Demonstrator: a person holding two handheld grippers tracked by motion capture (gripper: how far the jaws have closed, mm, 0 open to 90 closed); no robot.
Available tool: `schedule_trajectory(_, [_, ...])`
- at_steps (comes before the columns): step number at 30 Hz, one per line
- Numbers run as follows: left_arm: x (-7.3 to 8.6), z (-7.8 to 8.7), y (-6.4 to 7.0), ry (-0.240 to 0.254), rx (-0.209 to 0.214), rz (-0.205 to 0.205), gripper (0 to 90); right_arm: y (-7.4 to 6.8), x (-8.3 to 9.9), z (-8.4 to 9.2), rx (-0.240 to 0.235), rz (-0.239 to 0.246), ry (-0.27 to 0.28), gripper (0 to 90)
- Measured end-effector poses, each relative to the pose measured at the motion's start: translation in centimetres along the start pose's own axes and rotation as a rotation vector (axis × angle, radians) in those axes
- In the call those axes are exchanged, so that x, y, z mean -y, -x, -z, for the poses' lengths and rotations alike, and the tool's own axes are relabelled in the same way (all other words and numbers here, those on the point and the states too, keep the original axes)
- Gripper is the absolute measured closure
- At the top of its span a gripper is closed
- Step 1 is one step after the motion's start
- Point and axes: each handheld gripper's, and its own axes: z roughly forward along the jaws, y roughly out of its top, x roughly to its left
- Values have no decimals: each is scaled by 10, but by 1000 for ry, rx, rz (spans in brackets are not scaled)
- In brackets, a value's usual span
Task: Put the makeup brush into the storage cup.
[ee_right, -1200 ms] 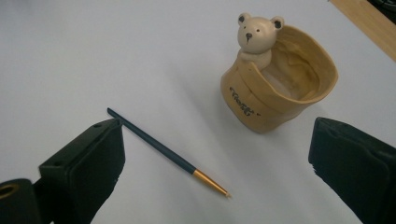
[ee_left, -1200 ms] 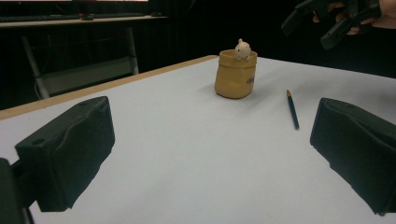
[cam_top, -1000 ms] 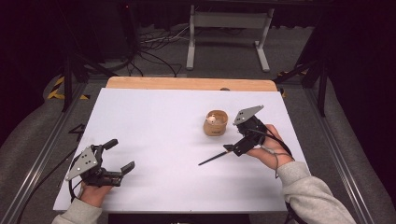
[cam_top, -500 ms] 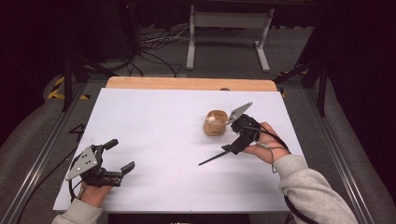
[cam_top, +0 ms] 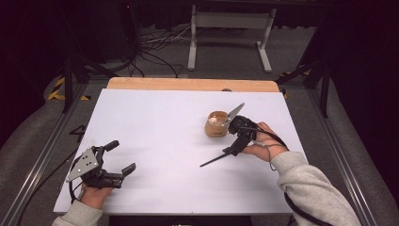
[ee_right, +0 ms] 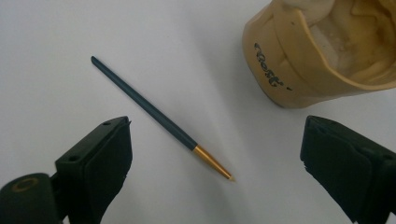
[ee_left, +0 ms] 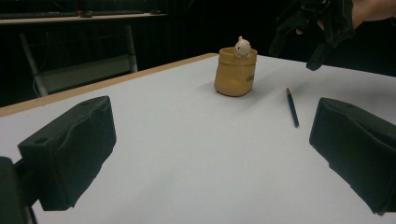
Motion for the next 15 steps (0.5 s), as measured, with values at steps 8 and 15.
schedule_trajectory(8, [-1,0,1,-6,5,-9,11,0,-4,-10,-44,19,-63,140])
schedule_trajectory(15, [-1,0,1,-9,5,-15,11,0,-4,-19,-56,33,-96,155])
